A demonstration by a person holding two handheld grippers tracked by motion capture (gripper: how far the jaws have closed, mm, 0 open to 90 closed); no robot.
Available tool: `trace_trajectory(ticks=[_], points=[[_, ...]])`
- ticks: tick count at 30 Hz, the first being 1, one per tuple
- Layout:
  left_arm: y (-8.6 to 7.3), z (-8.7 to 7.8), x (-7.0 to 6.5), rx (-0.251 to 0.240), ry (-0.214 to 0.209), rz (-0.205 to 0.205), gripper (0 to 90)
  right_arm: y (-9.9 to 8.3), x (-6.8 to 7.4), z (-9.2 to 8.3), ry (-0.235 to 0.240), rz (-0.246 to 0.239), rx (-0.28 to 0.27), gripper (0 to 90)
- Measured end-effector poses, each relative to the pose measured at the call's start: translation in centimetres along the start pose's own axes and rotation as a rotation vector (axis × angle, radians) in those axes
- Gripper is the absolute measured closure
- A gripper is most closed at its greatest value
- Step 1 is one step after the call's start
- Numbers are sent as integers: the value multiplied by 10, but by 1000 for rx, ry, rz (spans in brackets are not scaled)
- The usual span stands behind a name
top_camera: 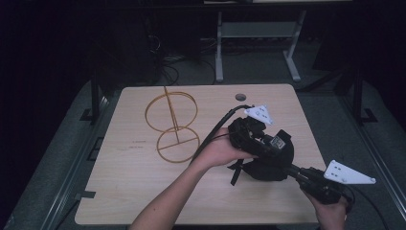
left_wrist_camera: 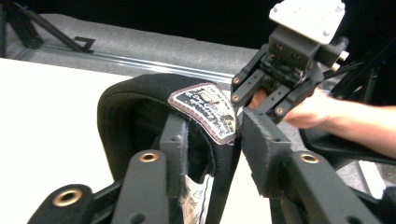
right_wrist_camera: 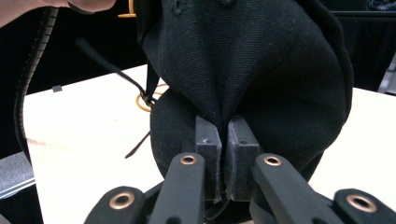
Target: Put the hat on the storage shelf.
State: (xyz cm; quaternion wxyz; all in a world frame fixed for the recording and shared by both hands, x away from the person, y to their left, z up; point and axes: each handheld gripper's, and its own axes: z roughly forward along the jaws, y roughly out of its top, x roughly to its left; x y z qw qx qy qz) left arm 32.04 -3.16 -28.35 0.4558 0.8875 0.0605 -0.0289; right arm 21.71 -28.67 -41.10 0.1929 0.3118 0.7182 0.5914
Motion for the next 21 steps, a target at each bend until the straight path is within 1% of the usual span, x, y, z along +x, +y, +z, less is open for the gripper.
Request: trace_trajectory(ticks=[1,3,5,8,9,12,15,18,21], points=[[-1,-3,0,-3,12,-1,570,1,-1,0,-4,2,5,854],[-4,-10,1,-11,22,-10,527,1,-2,-1,-3,10,5,854],[-7,-16,2,-15,44,-13,486,3,-4,-2,-8,11,13,855],[-13,-26,0,-16,68,-26,458,7,-7,-2,-13,24,23,855],[-16,-30,0,-20,74,-24,450,8,-8,-3,-11,21,25,855],[-25,-40,-3,-28,96,-30,434,12,-12,-4,-6,36,31,855],[-33,-45,-5,-10,122,-19,424,19,-17,-4,0,39,55,855],[-43,-51,-7,-13,144,-21,413,27,-21,-5,2,42,67,855],[-54,-57,-8,-10,157,-28,409,34,-25,-5,7,48,74,854]])
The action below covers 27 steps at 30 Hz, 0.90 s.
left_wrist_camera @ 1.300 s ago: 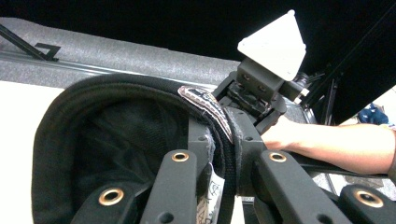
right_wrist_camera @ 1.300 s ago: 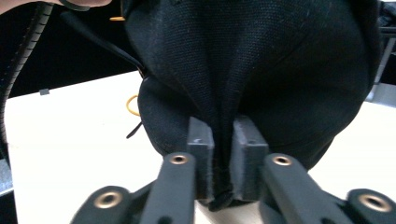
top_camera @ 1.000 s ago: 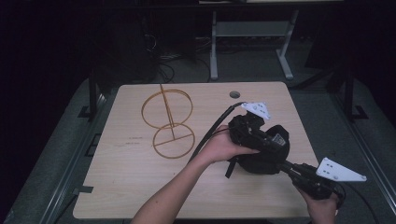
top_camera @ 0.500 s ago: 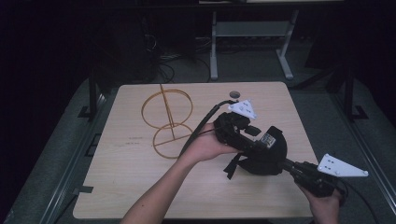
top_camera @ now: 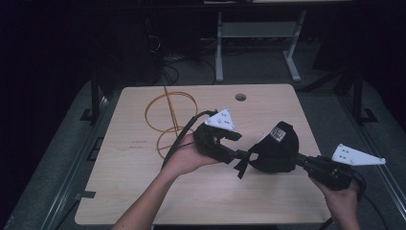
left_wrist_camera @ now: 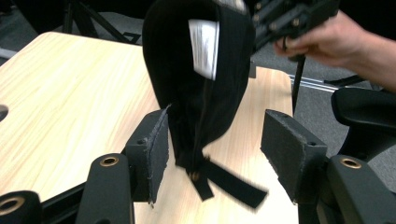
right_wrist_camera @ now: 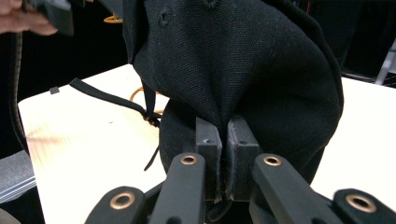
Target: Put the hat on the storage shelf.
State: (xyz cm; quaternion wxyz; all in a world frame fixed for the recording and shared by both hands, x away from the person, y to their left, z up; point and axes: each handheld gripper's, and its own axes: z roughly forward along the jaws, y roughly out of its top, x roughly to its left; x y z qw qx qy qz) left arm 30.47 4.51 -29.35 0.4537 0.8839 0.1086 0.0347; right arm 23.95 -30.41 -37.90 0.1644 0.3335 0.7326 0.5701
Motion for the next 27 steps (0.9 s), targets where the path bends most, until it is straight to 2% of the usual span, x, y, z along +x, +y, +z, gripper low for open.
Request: trace_trajectory(ticks=[4,13,27], points=[[-15,-3,0,21,26,2,396,8,-4,1,2,-5,15,854],[-46,-9,-3,14,68,-14,366,32,-10,4,21,-7,27,854],[-87,-19,-5,28,129,-22,335,73,-7,18,36,-52,69,854]])
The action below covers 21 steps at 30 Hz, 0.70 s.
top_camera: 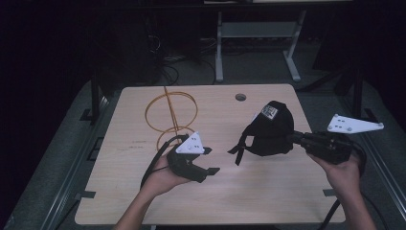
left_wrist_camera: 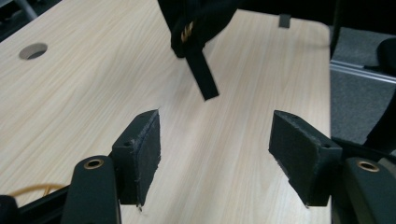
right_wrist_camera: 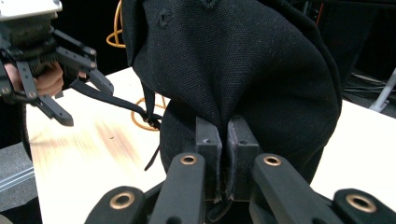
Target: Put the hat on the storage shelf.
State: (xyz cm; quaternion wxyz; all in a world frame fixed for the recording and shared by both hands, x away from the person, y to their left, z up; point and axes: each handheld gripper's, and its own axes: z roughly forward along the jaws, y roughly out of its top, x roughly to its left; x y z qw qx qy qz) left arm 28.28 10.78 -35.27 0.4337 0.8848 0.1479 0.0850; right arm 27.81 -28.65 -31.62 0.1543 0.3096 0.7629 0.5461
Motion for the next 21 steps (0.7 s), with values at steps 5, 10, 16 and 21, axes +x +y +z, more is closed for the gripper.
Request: trace_trajectory(ticks=[5,10,16,21], points=[[-9,0,0,-1,6,-1,326,9,1,5,10,-5,5,854],[-16,3,-3,15,19,14,313,25,2,10,23,-11,7,854],[-21,7,-4,28,32,22,306,45,6,19,39,-39,17,854],[-24,8,-5,34,36,31,300,63,11,30,51,-68,28,853]])
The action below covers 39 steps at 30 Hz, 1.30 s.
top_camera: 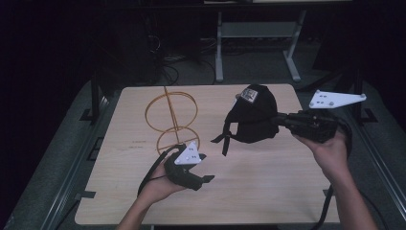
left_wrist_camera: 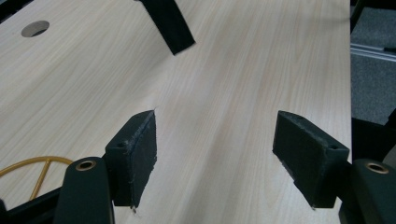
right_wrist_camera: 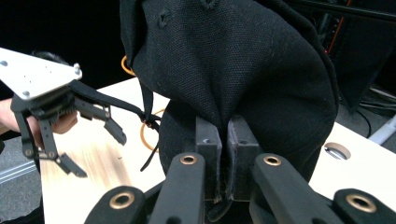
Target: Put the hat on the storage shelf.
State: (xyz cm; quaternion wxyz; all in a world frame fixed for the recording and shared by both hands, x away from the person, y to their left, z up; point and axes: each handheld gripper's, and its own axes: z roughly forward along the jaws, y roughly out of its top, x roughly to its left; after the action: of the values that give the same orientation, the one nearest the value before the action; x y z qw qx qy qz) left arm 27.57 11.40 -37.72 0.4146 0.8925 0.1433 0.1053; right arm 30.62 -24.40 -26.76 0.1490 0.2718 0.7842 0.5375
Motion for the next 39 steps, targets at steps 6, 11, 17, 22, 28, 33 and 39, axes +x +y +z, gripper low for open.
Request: trace_trajectory(ticks=[6,11,17,22,28,33,39], points=[[-2,2,-3,3,-7,2,289,23,2,14,25,-25,1,853],[-3,7,-6,16,-16,16,284,45,4,28,45,-48,2,853],[-5,13,-10,45,-24,24,278,62,7,41,73,-64,15,853],[-5,13,-8,32,-23,28,276,82,12,56,105,-93,41,853],[-5,16,-9,39,-34,34,272,105,20,73,135,-128,73,853],[-5,18,-10,47,-42,45,272,124,26,89,163,-155,97,853],[-5,19,-10,52,-42,52,270,146,33,114,181,-200,147,852]])
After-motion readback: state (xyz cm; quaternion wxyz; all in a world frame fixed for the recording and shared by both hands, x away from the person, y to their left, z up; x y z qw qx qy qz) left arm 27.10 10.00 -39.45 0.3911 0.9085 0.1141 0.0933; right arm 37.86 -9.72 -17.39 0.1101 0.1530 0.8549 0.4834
